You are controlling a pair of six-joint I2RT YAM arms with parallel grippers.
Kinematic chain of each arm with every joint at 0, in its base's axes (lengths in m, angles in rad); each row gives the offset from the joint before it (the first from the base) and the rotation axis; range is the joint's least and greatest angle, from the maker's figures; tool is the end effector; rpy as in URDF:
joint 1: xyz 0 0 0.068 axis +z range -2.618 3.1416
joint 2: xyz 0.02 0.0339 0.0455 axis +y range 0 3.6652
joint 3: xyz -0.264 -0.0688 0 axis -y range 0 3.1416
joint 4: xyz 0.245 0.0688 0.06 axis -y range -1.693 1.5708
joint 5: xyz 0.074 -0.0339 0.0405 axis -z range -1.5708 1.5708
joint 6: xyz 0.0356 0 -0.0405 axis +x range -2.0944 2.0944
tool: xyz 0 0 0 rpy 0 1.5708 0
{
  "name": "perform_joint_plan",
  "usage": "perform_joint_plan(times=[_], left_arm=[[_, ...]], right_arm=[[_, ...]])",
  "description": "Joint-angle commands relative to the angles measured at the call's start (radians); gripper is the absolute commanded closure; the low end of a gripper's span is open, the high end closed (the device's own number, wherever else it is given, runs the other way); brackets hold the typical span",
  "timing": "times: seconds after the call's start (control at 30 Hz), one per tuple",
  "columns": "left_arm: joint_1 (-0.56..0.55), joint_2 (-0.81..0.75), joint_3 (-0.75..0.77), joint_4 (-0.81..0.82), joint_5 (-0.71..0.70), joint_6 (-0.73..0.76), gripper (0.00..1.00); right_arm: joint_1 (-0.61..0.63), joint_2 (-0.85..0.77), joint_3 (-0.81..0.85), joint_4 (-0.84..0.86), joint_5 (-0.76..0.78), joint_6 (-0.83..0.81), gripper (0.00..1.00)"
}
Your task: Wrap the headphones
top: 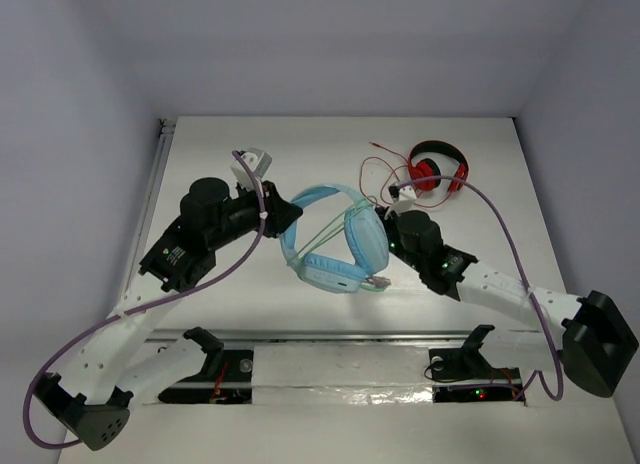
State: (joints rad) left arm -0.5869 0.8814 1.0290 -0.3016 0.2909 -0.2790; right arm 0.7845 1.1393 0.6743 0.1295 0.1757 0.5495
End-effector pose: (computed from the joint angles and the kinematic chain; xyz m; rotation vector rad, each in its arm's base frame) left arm 0.1546 -0.1151 0.3960 0.4958 1.7320 -0.8802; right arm 0.1873 0.1782 0.2612 -0.1083 1.9670 0.7280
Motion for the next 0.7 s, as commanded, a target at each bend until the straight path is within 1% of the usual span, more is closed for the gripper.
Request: perform_joint_plan(times=[0.0, 0.17, 0.4, 0.5, 0.53, 0.67], left_arm=[[0.004, -0.028, 0.034, 0.228, 0.027, -0.150, 1.00], [0.004, -0.029, 0.028, 0.289, -0.067, -0.206, 1.00], [0.004, -0.018, 0.011, 0.341, -0.142, -0.264, 1.00], [0.004, -0.018, 0.002, 0.349, -0.185, -0.276, 1.00], [0.004, -0.024, -0.007, 0.352, -0.197, -0.282, 1.00], [0.004, -0.035, -0.043, 0.393, -0.234, -0.319, 1.00]], right_arm=[[-0.004, 0.017, -0.057, 0.270, -0.139, 0.069, 0.83], [-0.004, 0.010, -0.125, 0.323, -0.163, 0.118, 0.82], [-0.004, -0.061, -0.214, 0.338, -0.168, 0.162, 0.79], [-0.004, -0.095, -0.223, 0.309, -0.166, 0.171, 0.77], [-0.004, -0.101, -0.225, 0.305, -0.168, 0.173, 0.74], [-0.004, -0.125, -0.228, 0.289, -0.162, 0.176, 0.74]])
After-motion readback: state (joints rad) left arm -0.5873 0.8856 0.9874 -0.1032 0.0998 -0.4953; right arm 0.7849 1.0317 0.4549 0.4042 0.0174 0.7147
